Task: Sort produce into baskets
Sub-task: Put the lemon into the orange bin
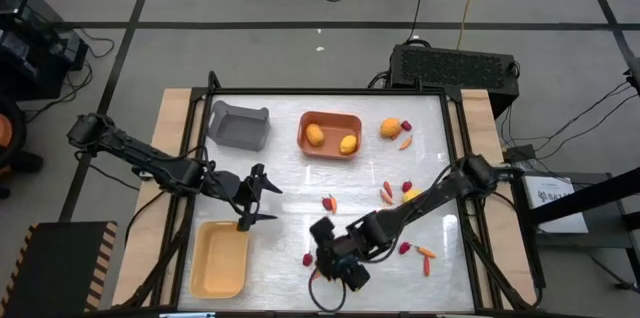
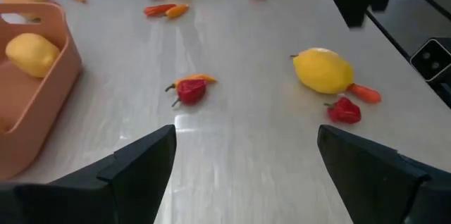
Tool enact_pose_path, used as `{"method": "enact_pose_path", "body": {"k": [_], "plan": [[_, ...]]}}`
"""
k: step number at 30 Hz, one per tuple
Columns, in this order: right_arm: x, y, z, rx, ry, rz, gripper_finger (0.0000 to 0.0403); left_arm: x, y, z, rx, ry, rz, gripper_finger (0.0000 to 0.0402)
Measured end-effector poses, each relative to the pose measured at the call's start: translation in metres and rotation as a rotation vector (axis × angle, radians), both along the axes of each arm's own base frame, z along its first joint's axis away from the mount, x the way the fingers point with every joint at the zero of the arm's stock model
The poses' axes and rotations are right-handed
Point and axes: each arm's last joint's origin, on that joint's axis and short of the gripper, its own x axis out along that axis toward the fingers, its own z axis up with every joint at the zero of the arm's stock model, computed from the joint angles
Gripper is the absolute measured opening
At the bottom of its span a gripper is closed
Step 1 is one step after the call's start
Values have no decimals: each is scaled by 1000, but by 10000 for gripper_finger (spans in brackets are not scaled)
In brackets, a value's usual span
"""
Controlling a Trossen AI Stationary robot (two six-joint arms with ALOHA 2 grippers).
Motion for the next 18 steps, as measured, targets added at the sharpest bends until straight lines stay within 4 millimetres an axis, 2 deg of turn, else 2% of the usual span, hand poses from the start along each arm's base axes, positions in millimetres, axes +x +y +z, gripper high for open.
{"method": "enact_pose_path", "body": {"k": [4, 10, 18], "plan": [[9, 9, -23, -11, -11, 33, 287, 0, 0, 0, 3, 0, -1, 352], [15, 7, -43, -59, 15, -49, 287, 0, 0, 0, 2, -1, -1, 352], [13, 6, -45, -64, 39, -84, 287, 0, 1, 0, 10, -3, 18, 352]]}}
